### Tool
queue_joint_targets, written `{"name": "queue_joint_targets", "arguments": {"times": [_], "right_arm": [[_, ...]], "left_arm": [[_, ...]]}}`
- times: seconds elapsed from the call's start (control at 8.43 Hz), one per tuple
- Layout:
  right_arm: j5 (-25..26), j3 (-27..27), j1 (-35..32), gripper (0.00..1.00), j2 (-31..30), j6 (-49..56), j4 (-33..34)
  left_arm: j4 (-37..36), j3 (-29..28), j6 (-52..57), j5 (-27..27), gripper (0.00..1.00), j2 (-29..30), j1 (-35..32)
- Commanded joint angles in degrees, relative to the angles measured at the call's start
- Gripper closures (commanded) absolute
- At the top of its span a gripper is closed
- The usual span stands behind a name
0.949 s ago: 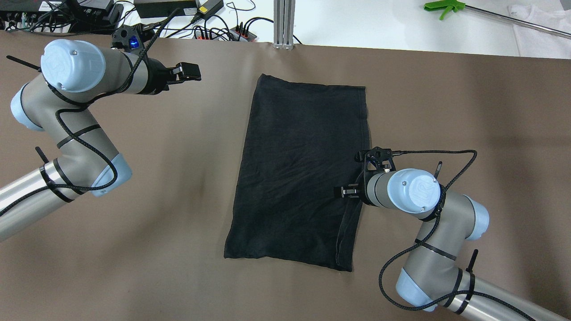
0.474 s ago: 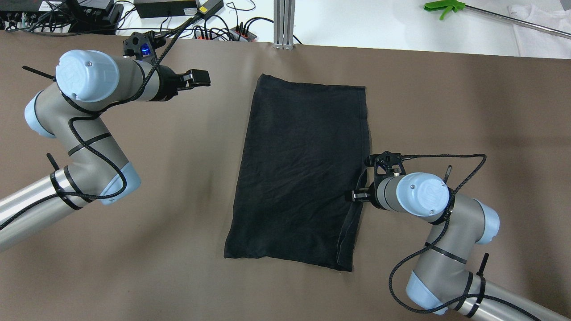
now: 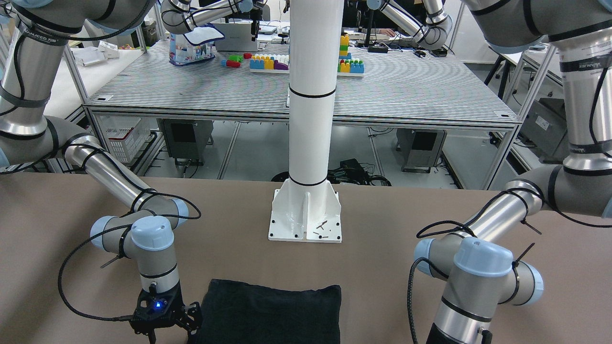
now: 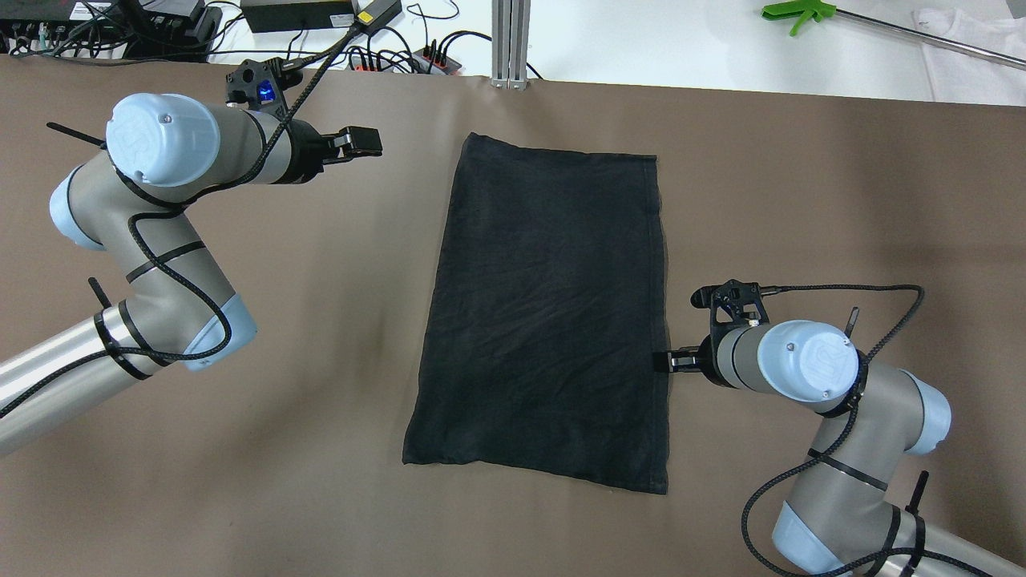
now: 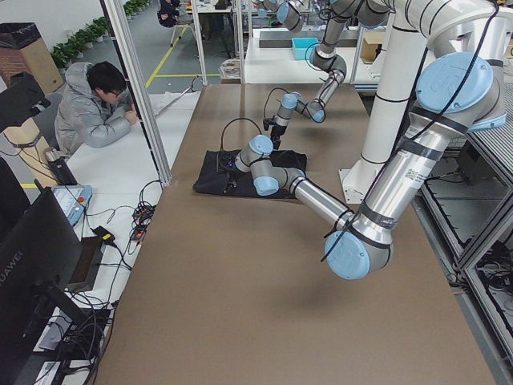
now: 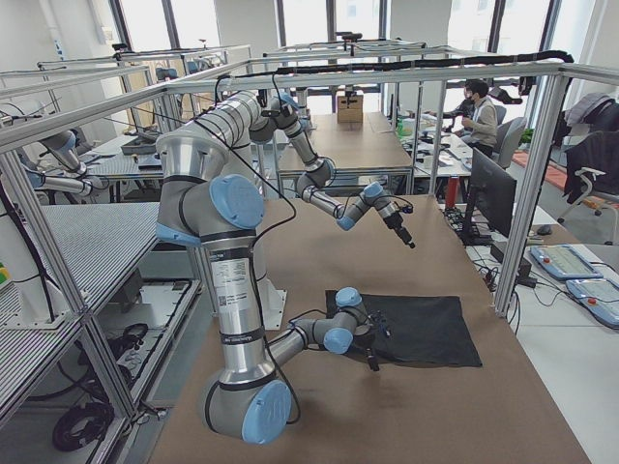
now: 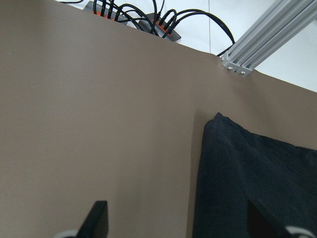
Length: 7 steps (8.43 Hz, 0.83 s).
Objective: Fold clothes
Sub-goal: 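Slide the right gripper along the bundle's side edge toward the robot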
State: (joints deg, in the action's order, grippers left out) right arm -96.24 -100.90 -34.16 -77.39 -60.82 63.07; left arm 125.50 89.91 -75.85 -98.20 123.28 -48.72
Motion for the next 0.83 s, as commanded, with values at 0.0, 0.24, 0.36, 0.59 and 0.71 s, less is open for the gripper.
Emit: {"name": "queue_joint_targets", "arguments": {"times": [0.0, 0.24, 0.36, 0.59, 0.71], "right_arm": [[-2.97, -8.13, -0.81, 0.06, -1.1, -0.43, 1.95], [-3.26, -10.1, -0.38, 0.06, -0.49, -12.39, -0.04], [-3.26, -10.28, 0.06, 0.06, -0.31, -17.0, -1.36], [-2.82, -9.67, 2.41, 0.06, -0.48, -23.85, -5.48], [-2.12, -9.66, 4.87, 0.05, -0.75, -28.6, -7.77]], "left_arm": [[0.0, 0.0, 0.09, 0.02, 0.0, 0.12, 0.02], [0.0, 0.09, 0.0, -0.07, 0.0, 0.56, 0.02], [0.0, 0.09, 0.0, 0.02, 0.0, 0.56, 0.02], [0.0, 0.0, 0.0, 0.02, 0.0, 0.56, 0.02], [0.0, 0.09, -0.61, 0.37, 0.0, 0.56, 0.02]]}}
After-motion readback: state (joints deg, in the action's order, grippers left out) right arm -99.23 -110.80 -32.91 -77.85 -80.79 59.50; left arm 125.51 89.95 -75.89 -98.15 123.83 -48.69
